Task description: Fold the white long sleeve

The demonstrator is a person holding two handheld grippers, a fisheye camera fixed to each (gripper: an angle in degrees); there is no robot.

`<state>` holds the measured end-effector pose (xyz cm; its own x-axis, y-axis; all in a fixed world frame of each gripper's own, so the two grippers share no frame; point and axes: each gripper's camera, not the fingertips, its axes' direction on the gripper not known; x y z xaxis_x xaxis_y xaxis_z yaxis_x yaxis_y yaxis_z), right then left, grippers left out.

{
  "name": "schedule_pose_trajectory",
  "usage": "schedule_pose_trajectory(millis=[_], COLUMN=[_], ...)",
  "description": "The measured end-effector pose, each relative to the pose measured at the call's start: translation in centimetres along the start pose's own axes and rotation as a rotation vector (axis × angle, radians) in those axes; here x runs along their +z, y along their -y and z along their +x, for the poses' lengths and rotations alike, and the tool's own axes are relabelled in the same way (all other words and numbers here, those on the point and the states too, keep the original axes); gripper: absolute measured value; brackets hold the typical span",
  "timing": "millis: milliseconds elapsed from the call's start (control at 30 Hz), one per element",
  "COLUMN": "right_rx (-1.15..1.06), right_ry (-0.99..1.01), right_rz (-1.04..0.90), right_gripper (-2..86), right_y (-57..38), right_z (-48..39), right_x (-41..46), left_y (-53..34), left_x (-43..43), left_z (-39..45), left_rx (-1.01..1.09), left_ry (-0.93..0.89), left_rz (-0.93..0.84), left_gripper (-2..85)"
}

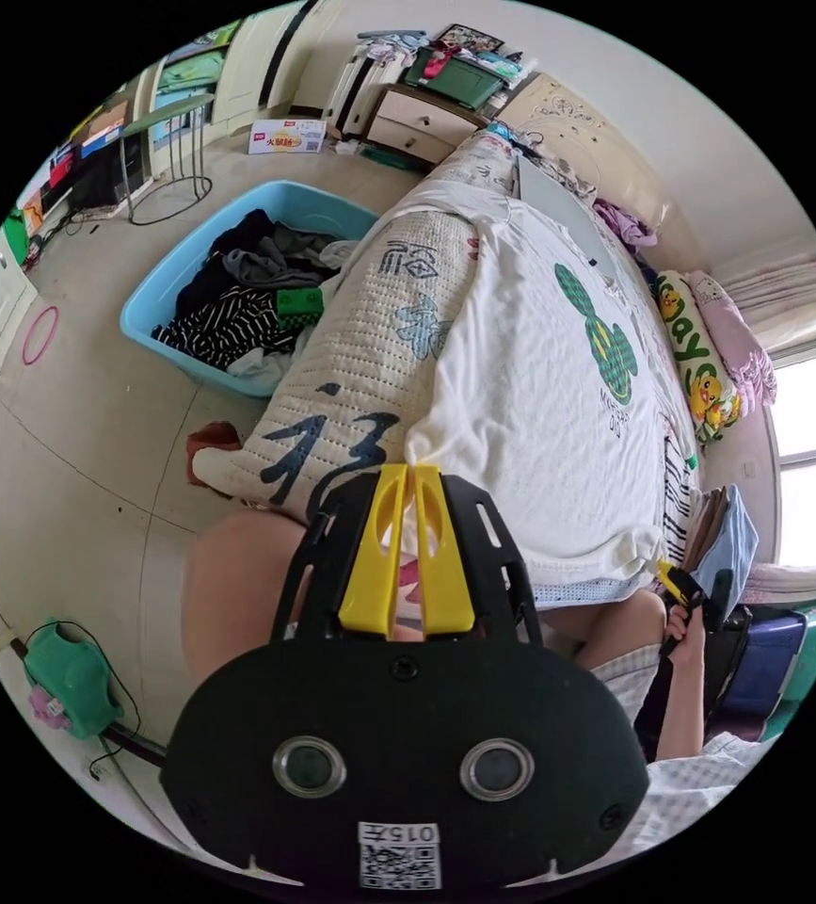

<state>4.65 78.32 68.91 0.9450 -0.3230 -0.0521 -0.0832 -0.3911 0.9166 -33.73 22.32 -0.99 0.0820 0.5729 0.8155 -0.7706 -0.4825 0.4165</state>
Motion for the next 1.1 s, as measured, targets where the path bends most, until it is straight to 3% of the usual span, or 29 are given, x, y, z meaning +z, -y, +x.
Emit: schedule_pose_trajectory(millis=[433,633,700,767,867,1100], right_rx=[-0.013,-0.006,0.02,0.006,0.037,0.048], right_ry=[-0.33,-0.236,-0.28,-0.444,-0.538,-0.424], right_rz=[-0.097,-0.027,-0.018,-0.108,-0.204,-0.132], right_gripper=[0.5,0.6,0.7,1.0,0.4,4.2], right_y=[0.7,2.3,2.9,4.1,5.1,5.5], right_z=[1.2,1.2,1.9,2.6,4.1,5.9], right_x=[-0.4,-1.8,-1.3,2.1,5.6,5.5], left_y=[-1.9,-1.4,-0.8,0.1,0.6,0.9], left_x=[-2.2,-3.8,-3.3,-1.0,-0.3,-1.6], left_z=[-4.1,-5.4,-5.2,-4.2,-3.1,-2.1], left_rx=[-0.055,-0.108,-0.119,-0.101,-0.06,-0.043], left_ry=[-0.166,-0.398,-0.331,-0.169,-0.145,-0.093], left_rz=[0.068,0.103,0.072,-0.034,-0.066,-0.042], left_gripper=[-0.6,-0.5,-0.4,-0.2,0.2,2.5])
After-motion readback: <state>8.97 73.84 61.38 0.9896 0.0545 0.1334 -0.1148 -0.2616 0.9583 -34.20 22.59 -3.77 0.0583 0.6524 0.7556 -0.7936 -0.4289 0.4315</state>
